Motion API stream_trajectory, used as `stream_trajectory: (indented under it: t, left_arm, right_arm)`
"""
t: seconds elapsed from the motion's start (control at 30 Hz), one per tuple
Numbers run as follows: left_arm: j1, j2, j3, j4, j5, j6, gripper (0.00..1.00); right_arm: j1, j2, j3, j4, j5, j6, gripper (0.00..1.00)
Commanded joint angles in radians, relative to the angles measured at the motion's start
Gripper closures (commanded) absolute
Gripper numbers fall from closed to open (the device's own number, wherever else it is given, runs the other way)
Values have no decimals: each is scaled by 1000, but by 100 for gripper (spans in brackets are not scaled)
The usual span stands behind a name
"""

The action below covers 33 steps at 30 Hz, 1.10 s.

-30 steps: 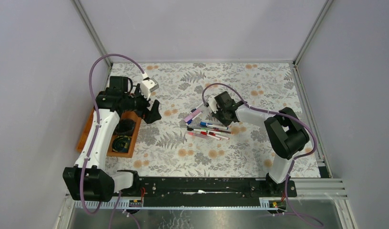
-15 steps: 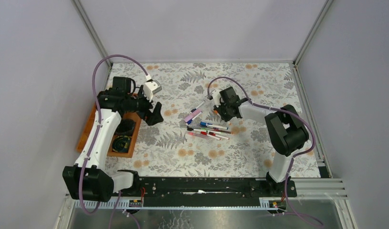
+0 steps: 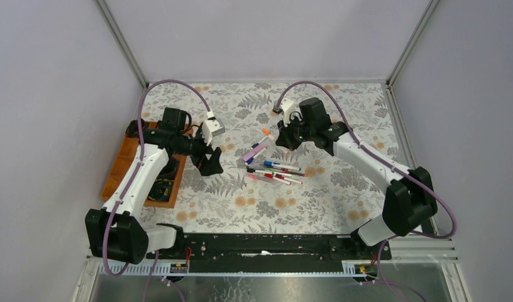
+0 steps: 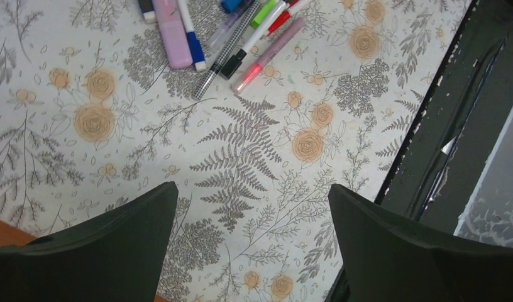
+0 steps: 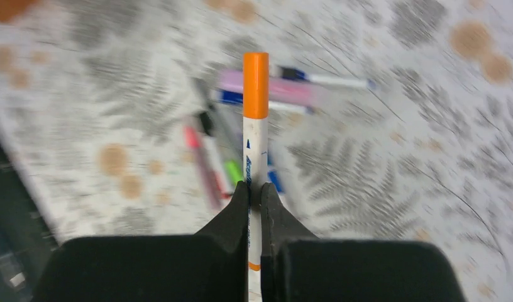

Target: Open the pen caps

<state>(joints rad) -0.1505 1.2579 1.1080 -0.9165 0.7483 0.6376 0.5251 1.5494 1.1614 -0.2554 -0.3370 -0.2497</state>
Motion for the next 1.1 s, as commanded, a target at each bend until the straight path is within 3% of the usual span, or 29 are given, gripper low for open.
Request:
stream_trajectory:
  t: [0.0,0.13,0.3,0.6,1.07]
  left_arm:
    - [-24,-27,-26,-8,90,106,1]
    - [-65,-33,-22,-8,108,147,1]
    - [-97,-47,-13,30,145,161,1]
    - [-150,-13,24,6,155,280,7]
    - [-206,7,4,-62,183,450,26]
  right_arm:
    - [43,-53,42,-75,-361,137,100]
    - [56,-41,37,-52,-518,242,100]
    - [86,-15,51,-25,-587,311,100]
    - [129,144,214,-277,-655,193,100]
    - [165,278,357,-432,-698,119,100]
